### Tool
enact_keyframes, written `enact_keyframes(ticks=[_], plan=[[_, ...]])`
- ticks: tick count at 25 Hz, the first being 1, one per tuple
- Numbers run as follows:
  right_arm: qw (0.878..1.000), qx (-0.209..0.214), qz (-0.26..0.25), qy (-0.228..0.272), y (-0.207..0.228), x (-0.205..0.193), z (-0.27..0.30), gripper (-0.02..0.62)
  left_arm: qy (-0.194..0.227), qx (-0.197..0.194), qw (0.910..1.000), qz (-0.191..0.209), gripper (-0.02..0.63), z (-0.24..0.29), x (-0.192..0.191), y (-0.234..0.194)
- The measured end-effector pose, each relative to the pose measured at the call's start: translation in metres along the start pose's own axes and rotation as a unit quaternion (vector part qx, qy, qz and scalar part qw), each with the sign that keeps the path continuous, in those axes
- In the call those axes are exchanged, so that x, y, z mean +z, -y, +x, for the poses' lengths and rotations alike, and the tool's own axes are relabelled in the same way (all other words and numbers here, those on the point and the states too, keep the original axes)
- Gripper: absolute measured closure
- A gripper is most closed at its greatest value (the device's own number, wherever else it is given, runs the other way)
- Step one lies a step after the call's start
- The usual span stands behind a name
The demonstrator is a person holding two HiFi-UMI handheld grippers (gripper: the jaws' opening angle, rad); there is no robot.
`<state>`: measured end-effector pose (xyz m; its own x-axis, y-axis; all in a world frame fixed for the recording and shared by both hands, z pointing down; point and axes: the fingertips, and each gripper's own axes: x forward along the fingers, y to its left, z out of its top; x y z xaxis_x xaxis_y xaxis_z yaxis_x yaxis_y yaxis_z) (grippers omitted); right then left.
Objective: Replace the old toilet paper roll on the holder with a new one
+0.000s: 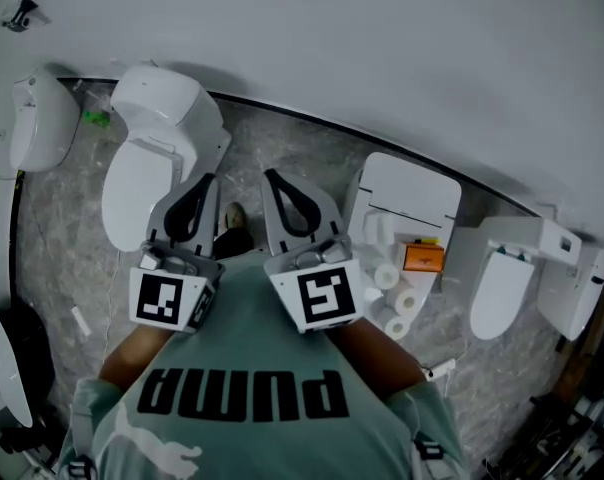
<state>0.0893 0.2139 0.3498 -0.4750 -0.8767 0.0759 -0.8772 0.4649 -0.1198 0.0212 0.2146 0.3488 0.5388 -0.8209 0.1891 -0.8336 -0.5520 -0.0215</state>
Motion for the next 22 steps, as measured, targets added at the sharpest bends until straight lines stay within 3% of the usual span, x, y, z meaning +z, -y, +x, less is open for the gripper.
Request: enact_keyframes(ticks=[13, 22], plan=[[0.998, -0.067, 0.019, -0.005, 0.035, -0.009, 0.016, 0.591, 0.0, -0.081, 0.9966, 0.014, 0.603, 0.046, -0.004, 0.001], [0.994, -0.105, 0.002, -0.021, 0.042, -0.001, 0.059, 0.591, 0.006, -0.123, 0.9924, 0.004, 0.603, 0.082, 0.004, -0.035]])
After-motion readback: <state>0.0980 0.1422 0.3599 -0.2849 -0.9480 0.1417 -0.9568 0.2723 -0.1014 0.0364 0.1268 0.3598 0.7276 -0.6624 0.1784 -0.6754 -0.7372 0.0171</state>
